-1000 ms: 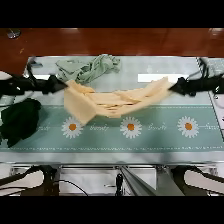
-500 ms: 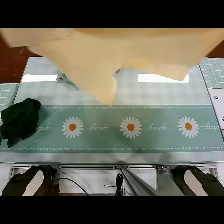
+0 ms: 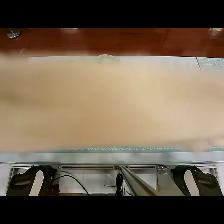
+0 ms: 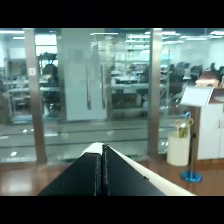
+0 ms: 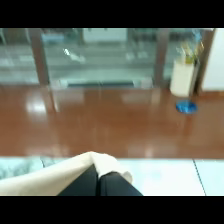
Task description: Fold the shirts.
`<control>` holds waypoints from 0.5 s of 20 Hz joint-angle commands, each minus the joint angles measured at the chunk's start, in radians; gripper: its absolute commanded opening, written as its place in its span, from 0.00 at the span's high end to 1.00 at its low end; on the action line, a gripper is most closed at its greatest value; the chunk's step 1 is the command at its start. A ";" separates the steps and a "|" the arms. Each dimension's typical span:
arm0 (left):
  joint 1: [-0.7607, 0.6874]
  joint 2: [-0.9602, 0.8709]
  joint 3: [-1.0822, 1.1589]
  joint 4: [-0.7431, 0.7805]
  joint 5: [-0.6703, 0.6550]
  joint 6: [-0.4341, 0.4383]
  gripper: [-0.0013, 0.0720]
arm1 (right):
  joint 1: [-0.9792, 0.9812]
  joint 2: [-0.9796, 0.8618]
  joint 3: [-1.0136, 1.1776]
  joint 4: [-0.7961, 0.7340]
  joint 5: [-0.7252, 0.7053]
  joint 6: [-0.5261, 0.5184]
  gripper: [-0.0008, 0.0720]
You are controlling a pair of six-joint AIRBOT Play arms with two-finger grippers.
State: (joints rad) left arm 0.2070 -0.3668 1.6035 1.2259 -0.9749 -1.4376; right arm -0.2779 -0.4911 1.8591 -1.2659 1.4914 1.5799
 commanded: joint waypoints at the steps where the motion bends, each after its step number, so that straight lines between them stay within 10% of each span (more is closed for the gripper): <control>1: 0.000 0.012 -0.008 0.123 -0.201 -0.035 0.96 | 0.000 0.026 -0.024 -0.074 0.149 0.009 0.94; 10: -0.002 -0.354 -0.222 -0.020 -0.298 -0.030 0.96 | 0.001 -0.066 -0.560 -0.003 -0.049 -0.040 0.94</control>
State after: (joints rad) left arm 0.2058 -0.5877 1.4425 1.2671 -1.2610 -1.4879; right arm -0.2779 -0.5083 1.4666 -1.3258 1.5494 1.5700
